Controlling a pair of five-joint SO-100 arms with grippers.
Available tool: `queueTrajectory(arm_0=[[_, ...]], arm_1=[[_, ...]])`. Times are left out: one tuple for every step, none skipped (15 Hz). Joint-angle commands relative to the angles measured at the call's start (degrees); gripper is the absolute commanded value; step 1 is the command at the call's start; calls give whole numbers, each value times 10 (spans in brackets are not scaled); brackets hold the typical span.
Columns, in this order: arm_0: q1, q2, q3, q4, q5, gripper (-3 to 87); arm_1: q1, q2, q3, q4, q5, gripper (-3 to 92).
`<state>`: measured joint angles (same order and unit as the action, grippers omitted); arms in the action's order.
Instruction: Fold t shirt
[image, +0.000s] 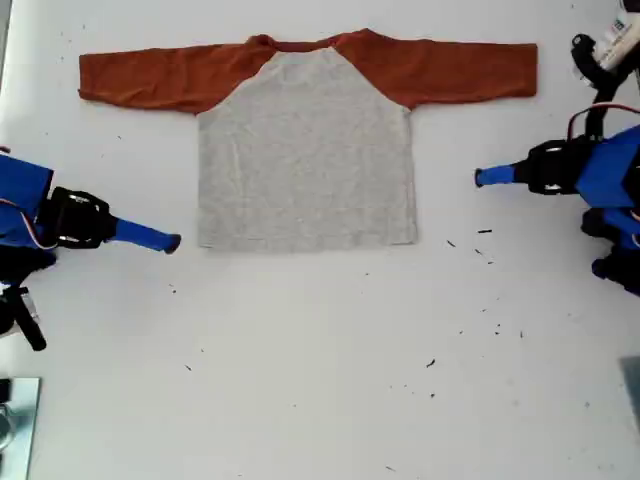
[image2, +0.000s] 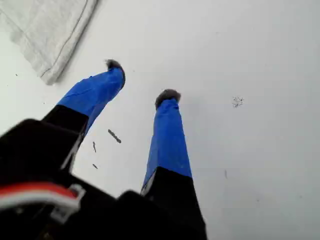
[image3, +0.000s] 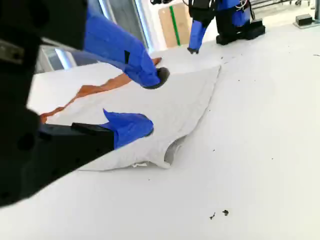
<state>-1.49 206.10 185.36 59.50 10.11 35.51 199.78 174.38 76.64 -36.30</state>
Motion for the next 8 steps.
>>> queueTrajectory(arm_0=[[3,4,5,-6,4,115],[-3,4,5,-6,4,115],[-4,4,5,-6,8,115],[11,4,5,-5,-24,115],[18,4,5,-5,-27,114],[-4,4,5,-5,-34,114],[-26,4,5,-5,-34,85],[-33,4,5,-5,-32,-2]], arm_1=[[-39,10,22,28,106,162],[-69,11,13,36,164,182],[-105,11,11,39,158,190],[-114,11,11,43,192,227],[-131,11,11,26,213,248],[-134,11,25,-26,220,258],[-126,11,31,-29,263,257],[-114,11,24,-24,221,152]])
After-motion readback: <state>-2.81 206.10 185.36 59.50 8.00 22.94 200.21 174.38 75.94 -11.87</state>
